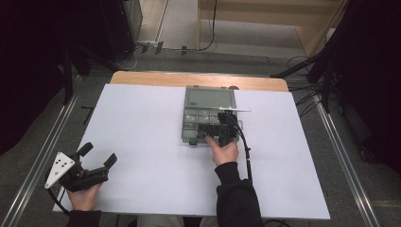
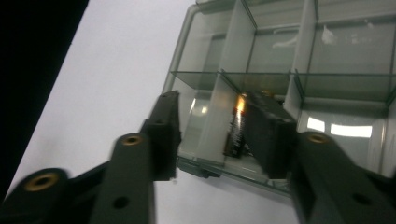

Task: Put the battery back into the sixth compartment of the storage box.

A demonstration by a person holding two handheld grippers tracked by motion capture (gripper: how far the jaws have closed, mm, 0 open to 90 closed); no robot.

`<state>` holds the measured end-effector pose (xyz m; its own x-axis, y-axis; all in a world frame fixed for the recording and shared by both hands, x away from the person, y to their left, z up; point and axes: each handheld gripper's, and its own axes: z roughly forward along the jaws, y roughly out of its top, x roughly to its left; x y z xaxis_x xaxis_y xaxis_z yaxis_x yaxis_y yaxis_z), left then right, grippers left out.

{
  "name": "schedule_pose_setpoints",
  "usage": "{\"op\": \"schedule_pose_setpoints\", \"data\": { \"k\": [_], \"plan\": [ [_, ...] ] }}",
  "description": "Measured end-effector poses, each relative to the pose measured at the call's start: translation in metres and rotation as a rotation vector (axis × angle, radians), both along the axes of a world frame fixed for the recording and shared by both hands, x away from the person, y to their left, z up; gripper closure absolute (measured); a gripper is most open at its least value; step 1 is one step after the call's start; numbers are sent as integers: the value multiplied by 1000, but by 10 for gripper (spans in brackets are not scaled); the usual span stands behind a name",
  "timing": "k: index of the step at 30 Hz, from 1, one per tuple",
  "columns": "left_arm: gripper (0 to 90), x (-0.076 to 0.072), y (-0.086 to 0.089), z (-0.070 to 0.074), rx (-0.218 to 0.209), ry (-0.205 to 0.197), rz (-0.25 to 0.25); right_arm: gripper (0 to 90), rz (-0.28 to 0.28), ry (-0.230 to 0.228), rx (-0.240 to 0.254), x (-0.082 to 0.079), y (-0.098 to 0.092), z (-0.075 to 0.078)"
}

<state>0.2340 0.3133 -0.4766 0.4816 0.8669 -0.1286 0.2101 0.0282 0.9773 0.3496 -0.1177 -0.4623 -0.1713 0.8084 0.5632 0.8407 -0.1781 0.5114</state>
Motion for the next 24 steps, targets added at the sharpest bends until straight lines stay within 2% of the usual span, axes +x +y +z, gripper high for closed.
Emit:
{"op": "schedule_pose_setpoints", "data": {
  "k": [1, 2, 3, 4, 6, 8, 9, 16, 17, 19, 22, 24],
  "plan": [
    [3, 0, 0, 0, 0, 0, 0, 489, 4, -13, 6, -1, 0, 1],
    [3, 0, 0, 0, 0, 1, -1, 350, 45, -54, 36, -3, 0, 3],
    [3, 0, 0, 0, 0, 1, -1, 291, 69, -81, 53, -4, 0, 5],
    [3, 0, 0, 0, 0, 0, 0, 291, 69, -81, 53, -4, 0, 5],
    [3, 0, 0, 0, 0, 1, 0, 125, 100, -145, 80, -7, 0, 7],
    [3, 0, 0, 0, 0, 1, 0, 72, 130, -176, 79, -9, 1, 8],
    [3, 0, 0, 0, 1, 0, -1, 0, 136, -184, 76, -10, 2, 9],
    [3, 0, 0, 0, 2, 0, 0, 0, 189, -246, 45, -19, -1, 7],
    [3, 0, 0, 0, 2, -1, -1, 0, 210, -264, 23, -21, 0, 8],
    [3, 0, 0, 0, 2, -1, 0, 0, 223, -272, 15, -22, 1, 8],
    [3, 0, 0, 0, 2, 0, 1, 0, 256, -308, -18, -26, 3, 11],
    [3, -1, 0, 0, 1, 0, 1, 0, 279, -344, -59, -31, 4, 13]
  ]
}}
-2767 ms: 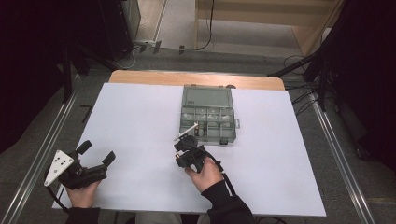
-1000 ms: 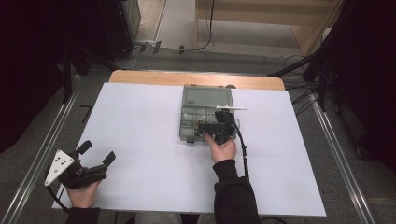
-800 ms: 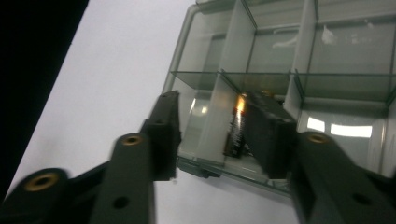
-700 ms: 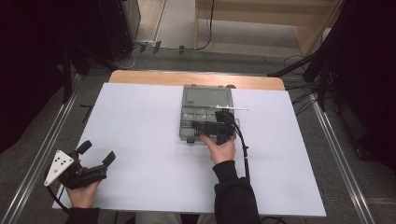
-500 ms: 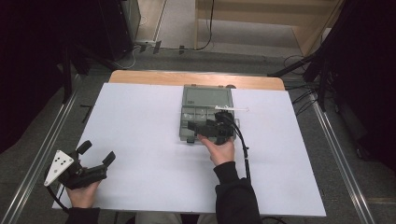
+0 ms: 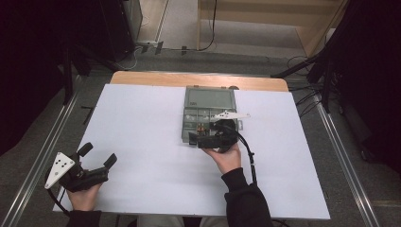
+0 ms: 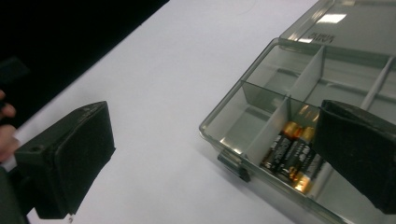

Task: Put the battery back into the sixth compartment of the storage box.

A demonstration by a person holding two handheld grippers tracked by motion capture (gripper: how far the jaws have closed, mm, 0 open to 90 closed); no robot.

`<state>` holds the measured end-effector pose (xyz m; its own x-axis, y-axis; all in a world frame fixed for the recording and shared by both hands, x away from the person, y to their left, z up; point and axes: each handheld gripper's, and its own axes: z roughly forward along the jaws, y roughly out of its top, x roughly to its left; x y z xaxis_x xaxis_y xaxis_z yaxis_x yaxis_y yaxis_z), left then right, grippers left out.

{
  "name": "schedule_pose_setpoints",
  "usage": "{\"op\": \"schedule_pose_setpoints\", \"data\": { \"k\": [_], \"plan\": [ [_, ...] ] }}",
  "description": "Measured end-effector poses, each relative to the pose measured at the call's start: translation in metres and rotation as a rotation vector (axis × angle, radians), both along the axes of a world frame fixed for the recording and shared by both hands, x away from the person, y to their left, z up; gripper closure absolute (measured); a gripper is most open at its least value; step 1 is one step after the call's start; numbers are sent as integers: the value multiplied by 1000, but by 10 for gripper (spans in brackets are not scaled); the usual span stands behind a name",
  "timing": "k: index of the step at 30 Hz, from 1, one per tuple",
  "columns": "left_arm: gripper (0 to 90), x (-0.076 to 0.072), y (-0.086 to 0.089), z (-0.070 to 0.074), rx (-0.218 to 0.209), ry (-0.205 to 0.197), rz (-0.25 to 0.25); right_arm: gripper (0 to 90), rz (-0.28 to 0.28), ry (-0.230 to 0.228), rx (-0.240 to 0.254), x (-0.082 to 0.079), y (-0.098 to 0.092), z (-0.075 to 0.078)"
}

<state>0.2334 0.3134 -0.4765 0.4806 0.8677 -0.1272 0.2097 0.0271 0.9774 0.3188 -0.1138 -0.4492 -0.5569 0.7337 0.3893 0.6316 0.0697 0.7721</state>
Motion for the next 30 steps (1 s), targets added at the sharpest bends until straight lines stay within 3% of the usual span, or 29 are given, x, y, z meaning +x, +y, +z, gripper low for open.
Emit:
{"op": "schedule_pose_setpoints", "data": {
  "k": [1, 3, 11, 22, 27, 30],
  "plan": [
    [3, 0, 0, 0, -2, 2, 1, 0, 5, -51, -50, -6, 0, 1],
    [3, 0, 0, 0, -1, 1, 0, 0, 8, -78, -79, -11, -2, 1],
    [3, -1, -1, -1, 1, 1, -2, 0, -7, -63, -95, -16, -23, -6],
    [3, 0, -2, -1, 9, 3, -1, 9, -32, -123, -135, -36, -54, -14],
    [3, -1, -2, -1, 8, 5, 2, 8, -60, -105, -164, -43, -69, -20],
    [3, -1, -2, -1, 9, 5, 4, 8, -70, -108, -148, -49, -79, -20]
  ]
}}
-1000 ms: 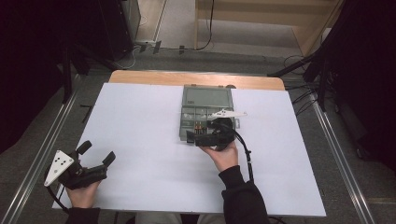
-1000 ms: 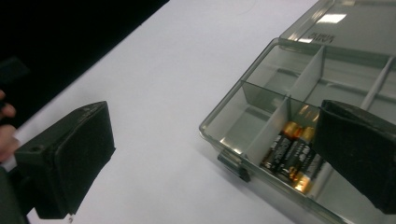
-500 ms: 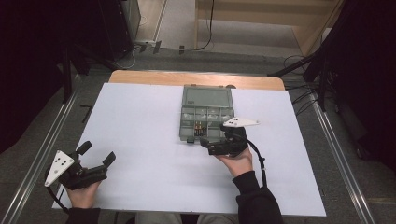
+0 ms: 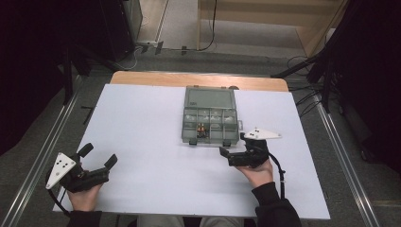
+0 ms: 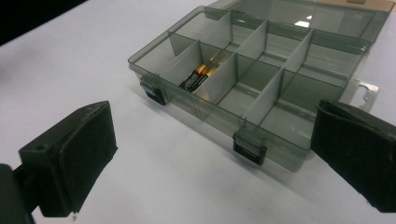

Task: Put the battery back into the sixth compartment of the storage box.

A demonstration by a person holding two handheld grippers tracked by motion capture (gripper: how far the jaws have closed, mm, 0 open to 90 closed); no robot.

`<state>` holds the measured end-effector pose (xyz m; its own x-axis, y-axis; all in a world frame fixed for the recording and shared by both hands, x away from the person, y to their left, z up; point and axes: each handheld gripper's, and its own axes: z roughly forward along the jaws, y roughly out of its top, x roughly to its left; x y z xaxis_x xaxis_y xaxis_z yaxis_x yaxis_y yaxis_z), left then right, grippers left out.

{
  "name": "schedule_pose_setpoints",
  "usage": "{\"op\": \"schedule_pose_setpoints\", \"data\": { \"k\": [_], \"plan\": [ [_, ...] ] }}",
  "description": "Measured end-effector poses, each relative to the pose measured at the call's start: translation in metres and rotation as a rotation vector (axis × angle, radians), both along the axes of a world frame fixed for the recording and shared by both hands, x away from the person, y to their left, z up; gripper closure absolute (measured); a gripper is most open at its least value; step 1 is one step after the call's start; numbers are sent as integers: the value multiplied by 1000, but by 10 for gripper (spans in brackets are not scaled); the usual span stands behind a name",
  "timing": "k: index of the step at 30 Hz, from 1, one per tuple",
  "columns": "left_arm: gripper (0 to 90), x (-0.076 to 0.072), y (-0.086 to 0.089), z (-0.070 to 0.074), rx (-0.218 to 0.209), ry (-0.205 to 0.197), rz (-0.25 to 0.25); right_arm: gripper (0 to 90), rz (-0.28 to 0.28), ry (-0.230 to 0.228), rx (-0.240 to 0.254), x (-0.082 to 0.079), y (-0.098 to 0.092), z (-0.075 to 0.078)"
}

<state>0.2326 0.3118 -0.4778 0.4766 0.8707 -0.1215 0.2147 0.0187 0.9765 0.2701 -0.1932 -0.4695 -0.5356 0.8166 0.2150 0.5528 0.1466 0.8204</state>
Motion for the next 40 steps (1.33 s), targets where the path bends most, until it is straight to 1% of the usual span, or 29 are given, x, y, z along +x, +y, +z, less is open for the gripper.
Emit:
{"op": "schedule_pose_setpoints", "data": {
  "k": [1, 3, 4, 5, 7, 10, 11, 13, 14, 15, 16, 17, 20, 22, 23, 25, 27, 28, 30, 32, 34, 35, 38, 40],
  "plan": [
    [3, 0, 0, 0, 0, -1, 2, 9, -1, -15, 28, -4, -7, -1],
    [3, 0, 0, 0, 1, -1, 2, 12, -6, -21, 36, -6, -11, -1],
    [3, 0, 0, 0, 0, -1, 2, 12, -18, -35, 46, -10, -16, -2],
    [3, 0, -1, 0, 0, -1, 2, 12, -18, -35, 46, -10, -16, -2],
    [3, 0, -1, 0, 1, 1, 2, 13, -20, -54, 65, -14, -22, -3],
    [3, 0, -1, 0, 1, 1, 2, 13, -33, -77, 70, -20, -31, -7],
    [3, -1, -1, 0, -1, 1, 3, 14, -47, -78, 64, -22, -34, -8],
    [3, -1, 0, 0, -1, 0, 3, 21, -67, -107, 67, -28, -40, -11],
    [3, -1, 0, 0, -1, 0, 2, 25, -80, -117, 76, -30, -44, -12],
    [3, -1, 0, 0, -2, 2, 2, 26, -106, -123, 95, -34, -51, -13],
    [3, -1, 0, -1, -6, 4, 4, 28, -114, -129, 113, -37, -54, -13],
    [3, -1, 0, -1, -8, 6, 5, 28, -114, -129, 113, -37, -54, -13],
    [3, -2, 0, 0, -8, 4, 6, 66, -132, -159, 136, -44, -66, -15],
    [3, -2, 0, -1, -6, 6, 7, 86, -165, -184, 144, -49, -72, -16],
    [3, -2, 0, -1, -5, 7, 7, 112, -184, -207, 149, -52, -76, -18],
    [3, -1, -1, -1, -3, 10, 3, 131, -201, -214, 162, -56, -82, -20],
    [3, -2, -1, -2, -4, 14, 5, 131, -201, -210, 175, -61, -89, -22],
    [3, -2, -1, -2, -5, 15, 5, 132, -202, -215, 175, -63, -91, -23],
    [3, -2, 0, -2, -6, 16, 8, 131, -179, -236, 184, -69, -96, -25],
    [3, -3, 0, -2, -11, 17, 10, 131, -165, -260, 178, -75, -99, -26],
    [3, -4, 1, -2, -11, 16, 7, 131, -164, -286, 148, -80, -100, -27],
    [3, -4, 1, -2, -11, 16, 5, 131, -163, -294, 143, -83, -100, -28],
    [3, -2, 0, -1, -6, 14, -6, 115, -155, -291, 168, -85, -99, -29],
    [3, -1, -1, -1, 1, 16, -15, 105, -151, -298, 156, -84, -96, -29]
  ]
}}
